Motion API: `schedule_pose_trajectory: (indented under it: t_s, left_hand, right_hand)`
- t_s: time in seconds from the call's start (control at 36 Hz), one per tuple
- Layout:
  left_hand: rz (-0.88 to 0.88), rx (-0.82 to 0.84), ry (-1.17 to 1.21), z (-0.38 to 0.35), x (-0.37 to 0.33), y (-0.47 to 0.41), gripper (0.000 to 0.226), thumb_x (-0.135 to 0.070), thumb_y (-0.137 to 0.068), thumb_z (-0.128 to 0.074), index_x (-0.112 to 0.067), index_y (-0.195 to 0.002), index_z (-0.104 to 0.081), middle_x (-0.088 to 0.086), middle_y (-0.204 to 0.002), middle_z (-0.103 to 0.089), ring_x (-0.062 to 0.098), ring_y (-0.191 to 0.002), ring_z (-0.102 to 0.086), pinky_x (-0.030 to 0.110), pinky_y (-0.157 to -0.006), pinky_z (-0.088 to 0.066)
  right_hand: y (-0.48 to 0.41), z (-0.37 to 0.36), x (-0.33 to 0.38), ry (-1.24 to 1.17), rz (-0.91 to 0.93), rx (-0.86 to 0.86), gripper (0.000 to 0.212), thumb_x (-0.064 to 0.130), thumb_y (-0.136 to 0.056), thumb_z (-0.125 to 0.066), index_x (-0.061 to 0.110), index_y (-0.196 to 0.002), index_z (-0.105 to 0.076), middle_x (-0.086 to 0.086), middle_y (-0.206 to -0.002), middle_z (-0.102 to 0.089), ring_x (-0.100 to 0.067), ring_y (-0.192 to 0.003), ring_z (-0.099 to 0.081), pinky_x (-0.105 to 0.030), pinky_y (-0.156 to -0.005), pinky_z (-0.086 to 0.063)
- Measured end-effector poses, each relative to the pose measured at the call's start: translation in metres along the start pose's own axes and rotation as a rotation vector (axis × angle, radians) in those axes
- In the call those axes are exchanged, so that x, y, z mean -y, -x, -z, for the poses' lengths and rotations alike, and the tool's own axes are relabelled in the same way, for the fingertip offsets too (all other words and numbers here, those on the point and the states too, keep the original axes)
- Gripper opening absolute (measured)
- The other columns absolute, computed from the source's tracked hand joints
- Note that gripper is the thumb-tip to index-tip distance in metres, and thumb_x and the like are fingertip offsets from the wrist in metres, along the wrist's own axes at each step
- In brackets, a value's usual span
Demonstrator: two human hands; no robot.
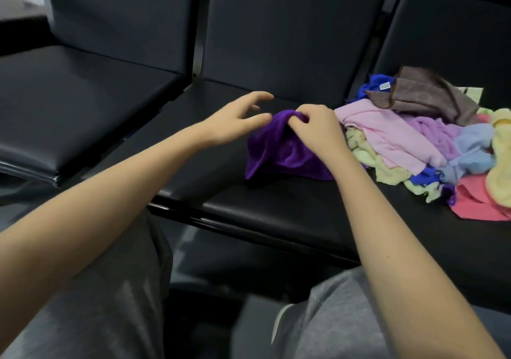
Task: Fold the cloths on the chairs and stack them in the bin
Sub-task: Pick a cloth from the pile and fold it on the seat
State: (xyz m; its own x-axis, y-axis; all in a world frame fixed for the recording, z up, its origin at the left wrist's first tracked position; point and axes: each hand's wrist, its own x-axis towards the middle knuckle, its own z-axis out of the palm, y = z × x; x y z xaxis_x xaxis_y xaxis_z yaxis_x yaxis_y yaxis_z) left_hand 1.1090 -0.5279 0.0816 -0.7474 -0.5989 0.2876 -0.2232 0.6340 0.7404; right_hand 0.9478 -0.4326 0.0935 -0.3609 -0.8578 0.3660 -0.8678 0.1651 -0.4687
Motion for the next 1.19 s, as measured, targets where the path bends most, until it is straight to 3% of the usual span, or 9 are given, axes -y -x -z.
schedule_pose_trajectory:
  t_s: [0.11, 0.22, 0.39, 0.67, 0.75, 0.86, 0.97, 1.08, 1.19]
  left_hand:
    - [0.006, 0.003, 0.015, -0.021, -0.009, 0.001, 0.06, -0.031, -0.087, -0.067, -0.018, -0.138, -0.039, -0.005, -0.12, -0.055, 0.007, -0.11, -0.054, 0.016, -0.093, -0.039]
    - [-0.004, -0.061, -0.314, -0.02, -0.006, 0.0, 0.03, -0.006, -0.083, -0.056, -0.009, -0.112, -0.062, 0.0, -0.092, -0.062, 0.022, -0.092, -0.059, 0.023, -0.074, -0.04]
    - [-0.005, -0.269, -0.346, -0.004, 0.005, -0.006, 0.029, 0.001, -0.081, -0.043, -0.006, -0.101, -0.063, 0.011, -0.099, -0.064, 0.028, -0.095, -0.056, 0.029, -0.077, -0.038]
    - [-0.102, -0.042, -0.342, 0.011, -0.004, -0.003, 0.041, -0.03, -0.088, -0.065, -0.011, -0.122, -0.052, -0.003, -0.102, -0.059, 0.015, -0.094, -0.056, 0.024, -0.079, -0.04]
    - [-0.009, 0.183, -0.441, 0.029, -0.003, -0.003, 0.061, -0.041, -0.075, -0.077, -0.011, -0.124, -0.055, -0.002, -0.111, -0.062, 0.015, -0.101, -0.058, 0.029, -0.088, -0.045]
    - [0.018, 0.193, -0.647, 0.037, 0.008, -0.007, 0.02, -0.023, -0.077, -0.075, -0.012, -0.087, -0.061, 0.002, -0.08, -0.06, 0.026, -0.082, -0.059, 0.032, -0.069, -0.042]
    - [-0.05, -0.08, -0.496, 0.032, 0.016, -0.012, 0.009, 0.0, -0.075, -0.057, -0.006, -0.08, -0.053, 0.006, -0.081, -0.05, 0.026, -0.079, -0.05, 0.032, -0.068, -0.036]
    - [0.003, -0.266, -0.311, 0.033, 0.012, -0.014, 0.017, 0.005, -0.075, -0.05, -0.011, -0.082, -0.05, 0.003, -0.076, -0.053, 0.021, -0.076, -0.049, 0.029, -0.064, -0.033]
    - [0.111, -0.109, -0.358, 0.045, 0.013, -0.01, 0.035, -0.022, -0.074, -0.077, -0.014, -0.102, -0.058, -0.002, -0.092, -0.061, 0.018, -0.084, -0.056, 0.03, -0.075, -0.045]
  right_hand:
    - [0.003, -0.004, 0.012, 0.077, 0.034, 0.093, 0.022, 0.032, -0.091, -0.052, 0.014, -0.081, -0.059, -0.001, -0.08, -0.058, -0.026, -0.083, -0.055, -0.032, -0.067, -0.036]
    - [0.005, -0.004, 0.012, 0.143, 0.043, 0.103, 0.011, 0.029, -0.092, -0.052, 0.024, -0.094, -0.062, 0.002, -0.093, -0.061, -0.027, -0.095, -0.057, -0.03, -0.072, -0.034]
    - [0.007, -0.012, 0.003, 0.316, 0.015, 0.061, 0.029, 0.01, -0.092, -0.043, 0.016, -0.116, -0.058, -0.005, -0.119, -0.054, -0.029, -0.107, -0.053, -0.032, -0.075, -0.035]
    - [-0.003, 0.001, 0.01, -0.542, -0.463, -0.278, 0.019, 0.003, -0.092, -0.032, 0.014, -0.099, -0.047, 0.005, -0.085, -0.049, -0.017, -0.088, -0.046, -0.023, -0.073, -0.033]
    - [-0.003, 0.01, 0.009, -0.35, -0.278, -0.183, 0.014, 0.025, -0.092, -0.048, 0.018, -0.103, -0.052, 0.009, -0.087, -0.053, -0.016, -0.092, -0.052, -0.025, -0.076, -0.035]
    - [0.002, 0.01, 0.012, 0.296, -0.018, 0.207, 0.065, 0.061, -0.077, -0.062, 0.024, -0.128, -0.046, 0.0, -0.122, -0.056, -0.024, -0.111, -0.054, -0.035, -0.084, -0.039]
    - [0.005, -0.004, 0.004, 0.481, -0.089, 0.113, 0.027, 0.021, -0.086, -0.057, 0.018, -0.113, -0.056, -0.009, -0.117, -0.061, -0.033, -0.109, -0.057, -0.031, -0.073, -0.034]
    - [0.0, 0.0, -0.001, 0.304, -0.119, -0.053, 0.04, 0.0, -0.082, -0.045, 0.016, -0.115, -0.062, -0.013, -0.116, -0.056, -0.036, -0.108, -0.052, -0.034, -0.075, -0.036]
    - [-0.002, 0.013, 0.002, -0.012, -0.131, -0.187, 0.044, -0.01, -0.075, -0.036, 0.012, -0.107, -0.057, -0.009, -0.102, -0.057, -0.028, -0.093, -0.052, -0.03, -0.072, -0.036]
